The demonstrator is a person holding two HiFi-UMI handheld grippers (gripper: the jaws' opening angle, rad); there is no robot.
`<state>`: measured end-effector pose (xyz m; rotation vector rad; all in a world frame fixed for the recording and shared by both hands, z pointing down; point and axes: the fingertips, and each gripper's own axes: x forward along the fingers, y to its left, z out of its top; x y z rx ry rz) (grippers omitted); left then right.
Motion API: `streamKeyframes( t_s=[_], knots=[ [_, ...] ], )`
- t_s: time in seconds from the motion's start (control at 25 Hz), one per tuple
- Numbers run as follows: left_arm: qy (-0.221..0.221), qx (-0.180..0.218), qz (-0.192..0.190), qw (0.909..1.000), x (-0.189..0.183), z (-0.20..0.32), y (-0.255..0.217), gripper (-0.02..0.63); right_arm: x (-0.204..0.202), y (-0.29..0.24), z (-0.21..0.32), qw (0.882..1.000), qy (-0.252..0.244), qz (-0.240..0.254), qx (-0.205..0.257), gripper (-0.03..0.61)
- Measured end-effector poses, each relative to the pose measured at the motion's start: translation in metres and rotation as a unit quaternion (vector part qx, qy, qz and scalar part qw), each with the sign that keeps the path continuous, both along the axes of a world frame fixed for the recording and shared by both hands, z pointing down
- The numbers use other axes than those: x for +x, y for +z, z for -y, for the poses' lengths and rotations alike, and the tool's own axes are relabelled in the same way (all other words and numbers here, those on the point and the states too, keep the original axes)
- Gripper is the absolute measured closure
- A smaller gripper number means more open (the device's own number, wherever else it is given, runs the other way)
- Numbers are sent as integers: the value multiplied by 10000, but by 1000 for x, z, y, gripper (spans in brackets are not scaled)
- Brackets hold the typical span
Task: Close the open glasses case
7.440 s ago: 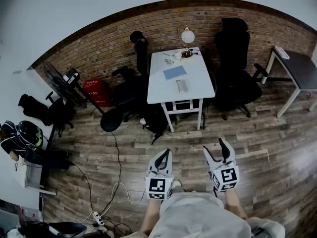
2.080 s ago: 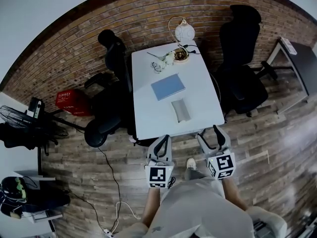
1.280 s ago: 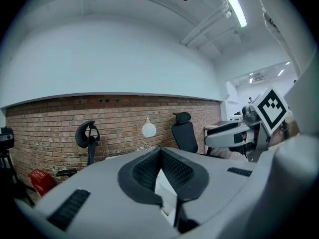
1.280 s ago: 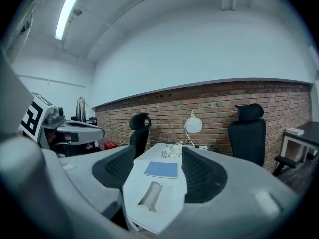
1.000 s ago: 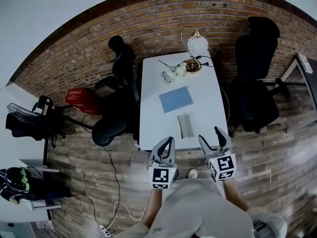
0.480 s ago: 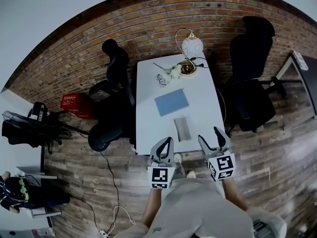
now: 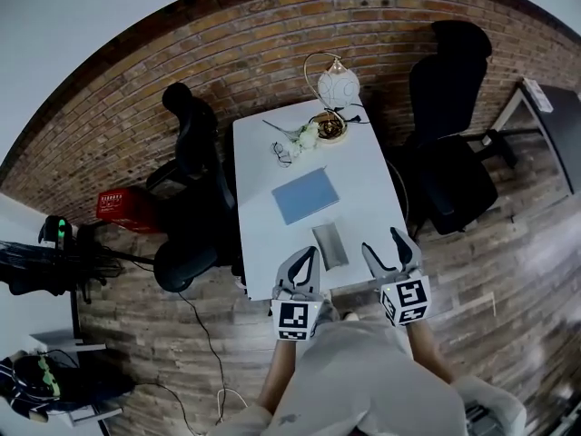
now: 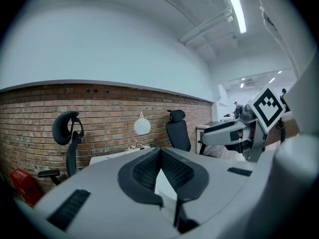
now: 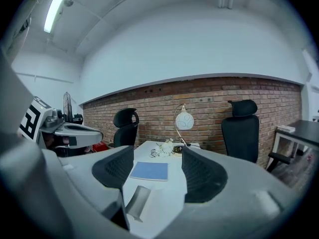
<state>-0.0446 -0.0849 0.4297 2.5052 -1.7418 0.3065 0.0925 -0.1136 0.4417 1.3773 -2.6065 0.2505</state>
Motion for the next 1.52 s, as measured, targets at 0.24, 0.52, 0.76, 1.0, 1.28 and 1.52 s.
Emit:
streamKeyframes(
  t_s=[0.24,0.52,0.76,1.0,1.28,1.52],
  knots=[
    [263,-136,-74,9995,-7,29,15,611,-12,14,22,9997,145,-40,-193,276],
    [651,-383,-211,9969,-16,58,37,611,-23,39,45,9983,369,-98,-430,276],
    [1077,-611,-202,9921,-16,74,61,611,-26,65,54,9951,653,-201,-709,276],
    [1426,-867,-292,9855,-16,87,87,611,-29,91,55,9903,920,-330,-984,276],
    [1738,-1141,-348,9775,-13,89,111,611,-34,110,51,9851,1132,-439,-1219,276],
    [1811,-1354,-354,9735,-10,85,132,611,-33,128,47,9817,1170,-591,-1384,276]
  ],
)
